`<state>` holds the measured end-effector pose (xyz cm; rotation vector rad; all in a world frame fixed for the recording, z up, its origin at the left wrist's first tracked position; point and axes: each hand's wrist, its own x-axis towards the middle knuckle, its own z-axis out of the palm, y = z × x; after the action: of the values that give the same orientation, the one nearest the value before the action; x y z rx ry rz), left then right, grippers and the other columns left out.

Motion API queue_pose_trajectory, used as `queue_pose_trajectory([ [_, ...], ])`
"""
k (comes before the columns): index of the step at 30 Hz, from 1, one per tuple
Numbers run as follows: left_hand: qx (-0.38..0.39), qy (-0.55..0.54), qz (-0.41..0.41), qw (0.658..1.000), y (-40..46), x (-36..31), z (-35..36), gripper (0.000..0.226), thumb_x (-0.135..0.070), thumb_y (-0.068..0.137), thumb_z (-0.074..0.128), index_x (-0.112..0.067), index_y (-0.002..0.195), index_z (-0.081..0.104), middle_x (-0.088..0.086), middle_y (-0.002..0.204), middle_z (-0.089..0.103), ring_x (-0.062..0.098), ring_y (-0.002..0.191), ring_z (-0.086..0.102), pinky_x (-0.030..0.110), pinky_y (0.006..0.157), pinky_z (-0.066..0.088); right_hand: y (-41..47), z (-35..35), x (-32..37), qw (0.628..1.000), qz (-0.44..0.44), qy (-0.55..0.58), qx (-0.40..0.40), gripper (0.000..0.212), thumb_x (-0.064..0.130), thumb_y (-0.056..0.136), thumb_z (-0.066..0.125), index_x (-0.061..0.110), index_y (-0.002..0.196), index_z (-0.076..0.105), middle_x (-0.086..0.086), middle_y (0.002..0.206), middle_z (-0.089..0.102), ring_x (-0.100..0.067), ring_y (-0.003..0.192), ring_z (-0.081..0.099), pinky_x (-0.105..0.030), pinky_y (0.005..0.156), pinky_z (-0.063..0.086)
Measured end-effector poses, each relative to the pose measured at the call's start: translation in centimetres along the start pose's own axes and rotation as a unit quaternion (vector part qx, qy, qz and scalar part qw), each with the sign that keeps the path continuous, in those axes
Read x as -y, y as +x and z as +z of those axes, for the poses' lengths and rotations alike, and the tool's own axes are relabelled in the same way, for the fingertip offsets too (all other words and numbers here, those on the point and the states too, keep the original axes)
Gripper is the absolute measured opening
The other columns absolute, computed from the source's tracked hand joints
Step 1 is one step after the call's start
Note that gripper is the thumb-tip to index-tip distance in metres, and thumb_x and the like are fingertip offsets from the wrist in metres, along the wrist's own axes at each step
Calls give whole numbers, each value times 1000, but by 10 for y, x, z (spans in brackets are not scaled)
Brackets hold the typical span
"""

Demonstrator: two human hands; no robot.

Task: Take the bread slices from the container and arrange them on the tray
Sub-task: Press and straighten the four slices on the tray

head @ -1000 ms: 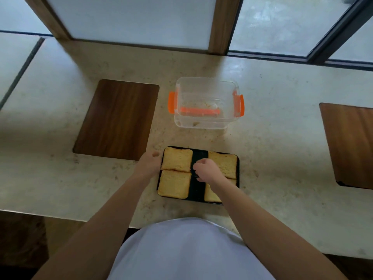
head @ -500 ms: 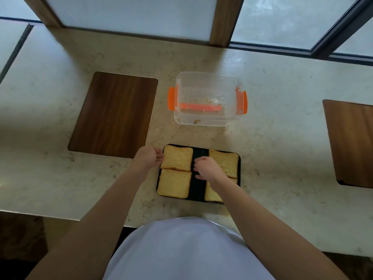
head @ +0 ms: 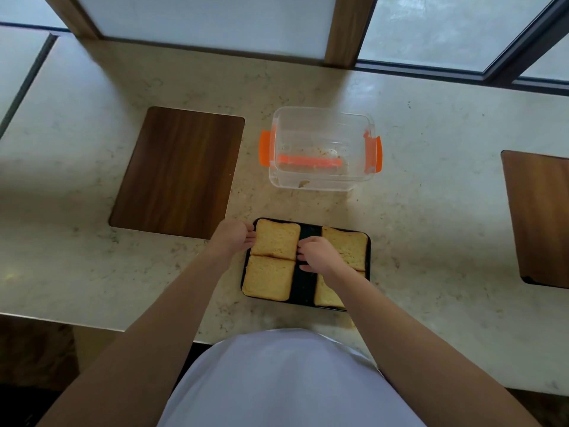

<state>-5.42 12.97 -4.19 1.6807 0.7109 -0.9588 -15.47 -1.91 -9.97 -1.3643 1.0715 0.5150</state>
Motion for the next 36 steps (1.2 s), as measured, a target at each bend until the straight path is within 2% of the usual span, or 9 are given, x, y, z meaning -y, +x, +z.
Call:
queue_pose_trajectory([
  [3, 2, 11, -10, 1000, -6, -3, 6, 27, 7, 99, 37, -1, 84, 58, 11, 72, 46, 13, 61, 45, 20, 52, 48, -1, -4, 3, 1000, -2, -18, -5, 27, 4, 94, 43, 12, 81, 65, -18, 106, 65, -30, 102, 63, -45, 86, 58],
  [5, -2, 13, -14, 1000, -6, -2, 9, 34, 7, 98, 37, -7, 71, 51, 11, 71, 45, 14, 60, 44, 25, 56, 47, -3, -6, 4, 1000, -7, -16, -5, 28, 4, 93, 42, 12, 78, 64, -16, 108, 64, -30, 99, 63, -41, 82, 59],
  [12, -18, 18, 4, 1000, -3, -2, 10, 30, 3, 98, 43, -6, 72, 53, 11, 72, 51, 15, 62, 50, 25, 59, 48, -6, -5, 5, 999, -15, -45, -5, 26, 11, 93, 45, 10, 106, 67, -13, 102, 66, -27, 98, 65, -39, 80, 60],
  [17, -3, 83, 75, 994, -3, 17, -7, 16, -10, 92, 52, -6, 80, 62, 12, 89, 65, 22, 85, 63, 35, 85, 52, -22, -7, 1, 995, -54, -85, -16, 41, 12, 87, 45, -12, 119, 52, -34, 123, 56, -47, 113, 55, -58, 89, 52],
  [21, 1, 169, 123, 978, -10, 45, -27, 13, -17, 85, 50, -11, 80, 60, 11, 78, 58, 22, 75, 55, 37, 73, 48, -37, -5, -13, 997, -35, -63, 13, 42, 21, 95, 48, 9, 135, 51, -6, 103, 65, -21, 93, 65, -32, 78, 58],
  [25, 6, 126, 73, 989, -12, 65, -29, 23, -16, 96, 48, -9, 76, 57, 11, 76, 56, 17, 68, 53, 25, 60, 45, -50, 1, -28, 994, -31, -101, 18, 33, 16, 93, 49, -6, 116, 58, -33, 122, 58, -44, 110, 58, -53, 90, 53],
  [27, 6, 102, 60, 993, -13, 68, -27, 26, -17, 99, 47, -10, 75, 57, 8, 74, 55, 15, 64, 51, 22, 58, 44, -53, 4, -33, 993, -28, -117, 18, 42, 13, 91, 48, -15, 122, 48, -38, 129, 49, -50, 117, 49, -59, 92, 48],
  [31, -1, 97, 54, 994, -13, 71, -27, 22, -15, 98, 46, -7, 82, 59, 11, 79, 57, 17, 67, 53, 25, 61, 45, -58, 6, -39, 993, -21, -111, 31, 44, 16, 91, 51, -13, 124, 49, -36, 129, 51, -44, 115, 54, -39, 81, 59],
  [36, 10, 119, 66, 991, -10, 74, -28, 14, -15, 94, 47, -8, 86, 57, 12, 82, 55, 19, 71, 50, 27, 62, 43, -58, 9, -44, 996, -2, -72, 49, 21, 18, 91, 52, 13, 109, 61, -14, 109, 63, -22, 99, 62, -39, 85, 59],
])
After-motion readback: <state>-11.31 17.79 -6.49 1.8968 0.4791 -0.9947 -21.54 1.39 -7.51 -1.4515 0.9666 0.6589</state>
